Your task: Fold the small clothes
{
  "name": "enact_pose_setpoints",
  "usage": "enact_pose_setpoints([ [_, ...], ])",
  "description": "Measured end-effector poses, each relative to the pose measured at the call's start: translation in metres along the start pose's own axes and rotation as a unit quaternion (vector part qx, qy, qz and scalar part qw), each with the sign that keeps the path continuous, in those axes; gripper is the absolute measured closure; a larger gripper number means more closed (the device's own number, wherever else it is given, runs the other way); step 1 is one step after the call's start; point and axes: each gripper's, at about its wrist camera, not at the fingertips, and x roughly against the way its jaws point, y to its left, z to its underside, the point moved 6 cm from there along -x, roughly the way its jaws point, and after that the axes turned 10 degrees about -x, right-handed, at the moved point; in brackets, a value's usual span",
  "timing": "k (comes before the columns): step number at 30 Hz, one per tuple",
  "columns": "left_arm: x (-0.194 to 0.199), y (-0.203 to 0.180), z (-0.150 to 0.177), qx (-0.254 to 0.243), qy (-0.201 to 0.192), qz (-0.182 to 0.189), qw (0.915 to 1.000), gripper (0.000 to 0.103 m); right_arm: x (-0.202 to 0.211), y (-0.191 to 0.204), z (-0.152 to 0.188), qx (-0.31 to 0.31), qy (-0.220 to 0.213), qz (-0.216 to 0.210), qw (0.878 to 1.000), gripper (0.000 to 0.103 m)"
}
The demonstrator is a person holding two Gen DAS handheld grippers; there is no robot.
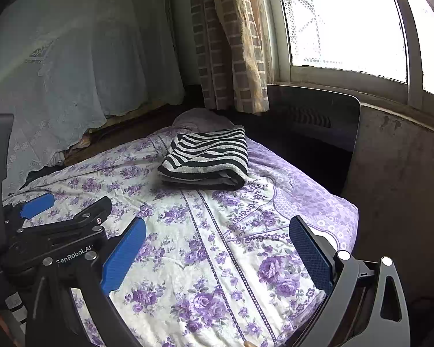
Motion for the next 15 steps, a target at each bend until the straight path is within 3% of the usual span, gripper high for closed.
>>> enact_pose_setpoints([
  [15, 0.0006, -0.0007, 0.0000, 0.000, 0.000, 0.002, 1.0000, 0.004, 0.0017, 0.0002, 0.0008, -0.001, 0.000, 0.002, 1.000, 0.003],
])
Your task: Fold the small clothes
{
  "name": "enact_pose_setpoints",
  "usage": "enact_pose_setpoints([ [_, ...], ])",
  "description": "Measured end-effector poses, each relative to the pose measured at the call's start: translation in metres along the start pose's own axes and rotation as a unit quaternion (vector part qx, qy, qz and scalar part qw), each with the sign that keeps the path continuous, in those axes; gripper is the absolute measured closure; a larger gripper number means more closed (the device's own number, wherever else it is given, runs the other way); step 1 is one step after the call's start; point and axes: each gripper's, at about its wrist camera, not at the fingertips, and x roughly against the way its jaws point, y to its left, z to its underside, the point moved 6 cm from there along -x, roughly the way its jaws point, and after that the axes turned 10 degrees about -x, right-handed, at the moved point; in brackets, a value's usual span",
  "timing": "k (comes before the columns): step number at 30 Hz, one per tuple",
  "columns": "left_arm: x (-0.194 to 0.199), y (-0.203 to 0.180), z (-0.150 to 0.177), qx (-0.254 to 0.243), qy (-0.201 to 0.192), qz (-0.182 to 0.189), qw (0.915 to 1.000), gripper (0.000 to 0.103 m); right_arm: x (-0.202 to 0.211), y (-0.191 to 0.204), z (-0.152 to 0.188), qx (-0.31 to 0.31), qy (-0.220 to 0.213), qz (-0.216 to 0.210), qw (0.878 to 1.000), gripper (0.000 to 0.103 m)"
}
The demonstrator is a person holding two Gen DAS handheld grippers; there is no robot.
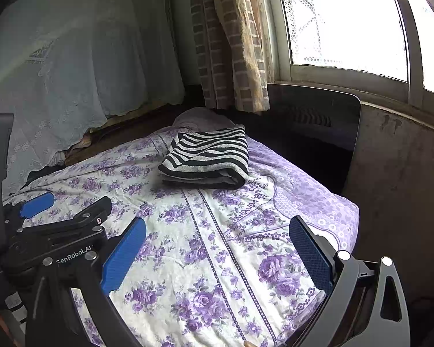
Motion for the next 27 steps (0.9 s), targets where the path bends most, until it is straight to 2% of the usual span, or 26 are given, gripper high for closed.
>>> enact_pose_setpoints([
  [27, 0.0024, 0.0024, 0.0030, -0.002, 0.002, 0.004, 1.0000, 0.004, -0.0006, -0.0010, -0.0007, -0.001, 0.000, -0.001, 1.000, 0.003],
])
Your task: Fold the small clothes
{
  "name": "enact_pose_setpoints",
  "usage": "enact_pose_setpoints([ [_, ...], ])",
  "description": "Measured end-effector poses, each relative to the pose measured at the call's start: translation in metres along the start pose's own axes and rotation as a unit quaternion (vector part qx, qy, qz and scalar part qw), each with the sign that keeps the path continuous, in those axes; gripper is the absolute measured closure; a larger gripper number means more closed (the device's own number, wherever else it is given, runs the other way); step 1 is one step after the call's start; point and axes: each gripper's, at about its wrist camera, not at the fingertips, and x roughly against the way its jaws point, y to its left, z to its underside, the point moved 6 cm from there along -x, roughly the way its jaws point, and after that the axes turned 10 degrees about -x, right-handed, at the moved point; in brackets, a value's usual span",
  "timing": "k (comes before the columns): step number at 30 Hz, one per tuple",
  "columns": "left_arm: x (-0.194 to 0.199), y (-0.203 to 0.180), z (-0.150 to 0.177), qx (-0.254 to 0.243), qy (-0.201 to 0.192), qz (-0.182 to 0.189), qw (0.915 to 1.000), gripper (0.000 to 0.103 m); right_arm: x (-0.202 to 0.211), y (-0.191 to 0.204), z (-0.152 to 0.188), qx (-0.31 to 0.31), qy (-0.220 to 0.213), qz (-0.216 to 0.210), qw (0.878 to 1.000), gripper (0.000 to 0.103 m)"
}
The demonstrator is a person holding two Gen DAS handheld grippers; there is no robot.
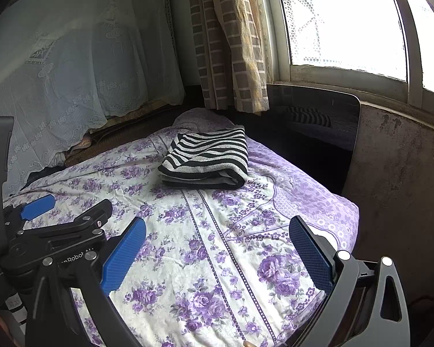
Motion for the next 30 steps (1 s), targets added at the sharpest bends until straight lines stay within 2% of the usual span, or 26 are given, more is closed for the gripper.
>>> enact_pose_setpoints([
  [30, 0.0045, -0.0012, 0.0010, -0.008, -0.006, -0.009, 0.9999, 0.005, 0.0011, -0.0010, -0.0001, -0.002, -0.001, -0.001, 1.000, 0.003],
])
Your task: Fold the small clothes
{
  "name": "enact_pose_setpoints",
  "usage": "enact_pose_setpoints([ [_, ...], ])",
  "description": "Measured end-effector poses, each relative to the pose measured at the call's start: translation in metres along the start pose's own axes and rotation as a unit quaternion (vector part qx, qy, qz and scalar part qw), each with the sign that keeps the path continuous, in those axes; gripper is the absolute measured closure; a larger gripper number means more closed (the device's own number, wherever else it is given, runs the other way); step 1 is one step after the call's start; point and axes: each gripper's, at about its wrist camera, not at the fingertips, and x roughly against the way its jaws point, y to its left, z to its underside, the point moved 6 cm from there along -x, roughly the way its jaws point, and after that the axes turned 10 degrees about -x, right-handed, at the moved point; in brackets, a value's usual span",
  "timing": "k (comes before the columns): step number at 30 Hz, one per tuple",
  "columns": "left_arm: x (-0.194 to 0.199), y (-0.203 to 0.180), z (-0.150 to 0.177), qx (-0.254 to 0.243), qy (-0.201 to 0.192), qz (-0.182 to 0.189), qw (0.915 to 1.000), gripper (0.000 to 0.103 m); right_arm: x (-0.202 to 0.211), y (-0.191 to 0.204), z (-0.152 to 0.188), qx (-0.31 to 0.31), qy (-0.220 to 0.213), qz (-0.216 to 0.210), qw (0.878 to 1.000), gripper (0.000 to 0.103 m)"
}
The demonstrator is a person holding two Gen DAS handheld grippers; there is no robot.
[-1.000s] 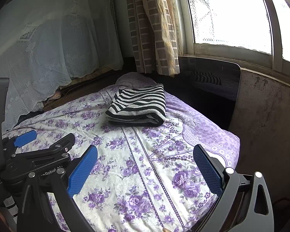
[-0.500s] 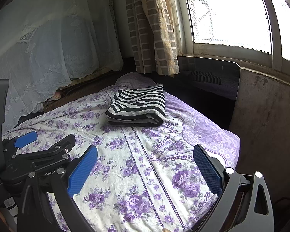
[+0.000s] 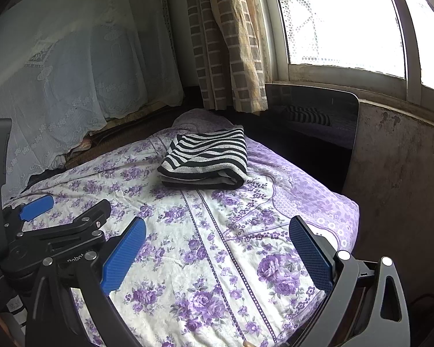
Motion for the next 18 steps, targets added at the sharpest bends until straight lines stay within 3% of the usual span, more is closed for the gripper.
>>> enact_pose_setpoints([
  [18, 0.0012, -0.0008, -0.0012, -0.002, 0.000, 0.000, 1.0000, 0.005, 0.0012, -0.0006, 0.0005, -0.001, 0.000, 0.001, 1.000, 0.003],
])
